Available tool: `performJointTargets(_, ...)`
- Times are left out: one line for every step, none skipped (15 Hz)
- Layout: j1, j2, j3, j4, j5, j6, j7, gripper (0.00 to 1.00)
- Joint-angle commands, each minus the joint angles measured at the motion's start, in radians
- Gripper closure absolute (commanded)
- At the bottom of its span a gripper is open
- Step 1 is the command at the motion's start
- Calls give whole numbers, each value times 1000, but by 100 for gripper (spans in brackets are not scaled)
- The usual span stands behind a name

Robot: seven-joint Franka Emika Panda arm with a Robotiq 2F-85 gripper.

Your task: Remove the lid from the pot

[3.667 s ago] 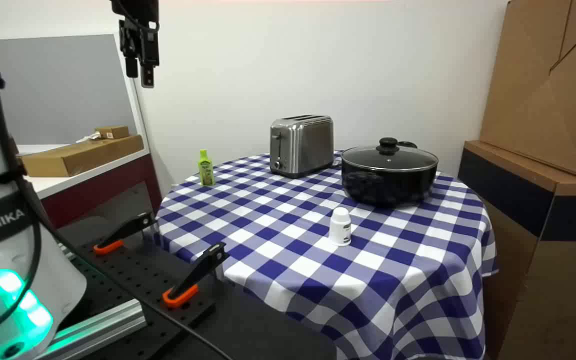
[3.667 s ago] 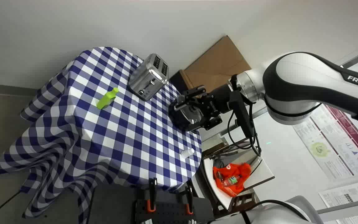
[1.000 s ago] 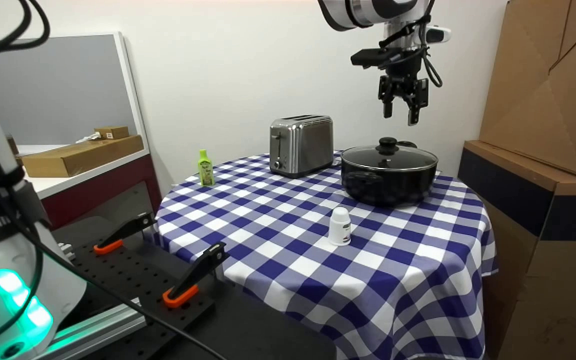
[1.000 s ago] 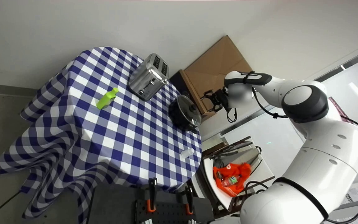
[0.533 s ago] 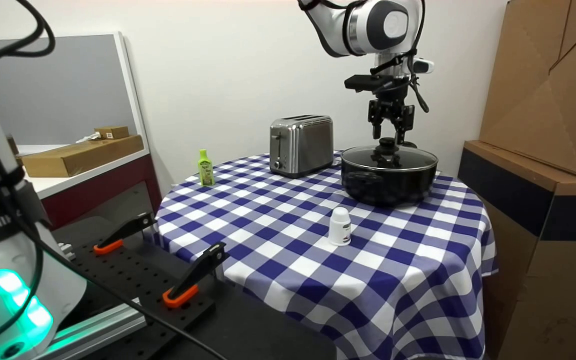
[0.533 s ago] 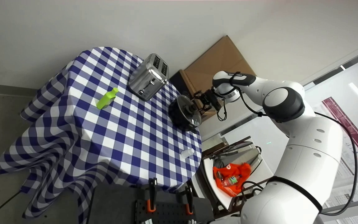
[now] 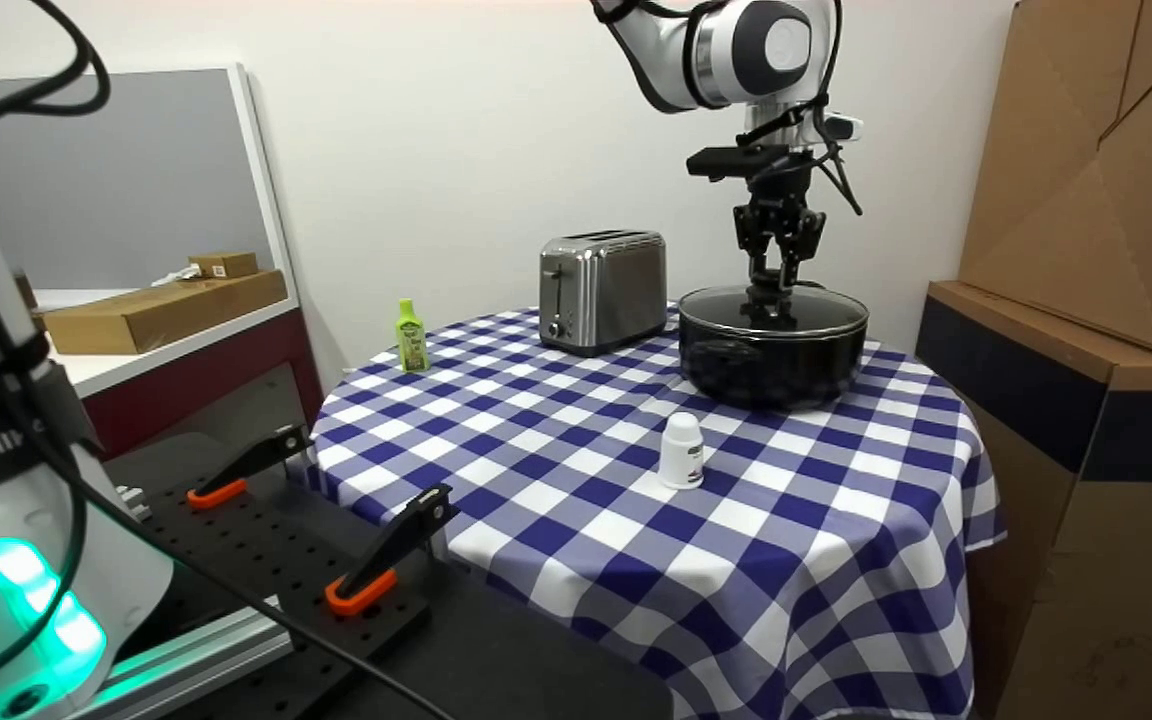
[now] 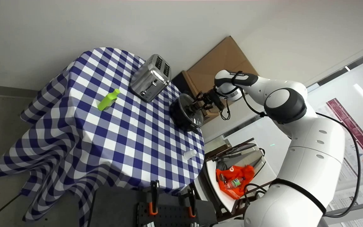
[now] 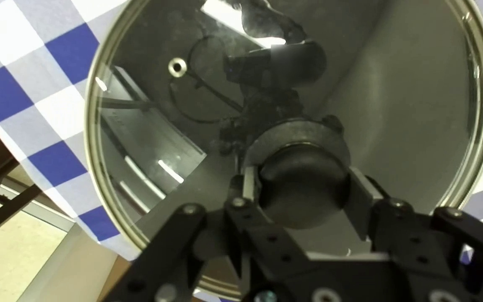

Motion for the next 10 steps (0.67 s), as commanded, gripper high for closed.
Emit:
performJointTargets(8,-138,23,-64,7,-45,-59,75)
performJointTargets(6,-173,35,-80,14,-52,-77,75)
performJointTargets(5,-208,45,-93,19,-63,-97,75)
performJointTargets(-5,-249,68,-116,38,-77,-133,75)
performJointTargets(-16,-293,94,-138,67,-109,-177,75)
performJointTargets(-22,-341,114,-173,94,-139,-221,75)
performJointTargets(-21,-391,128,-221,118,-163,-256,75)
performJointTargets(-13,-432,133,-283,134,-164,-281,75)
performJointTargets(-2,-465,134,-331,140,-168,-296,75)
performJointTargets(8,-489,137,-382,149,-176,-309,75)
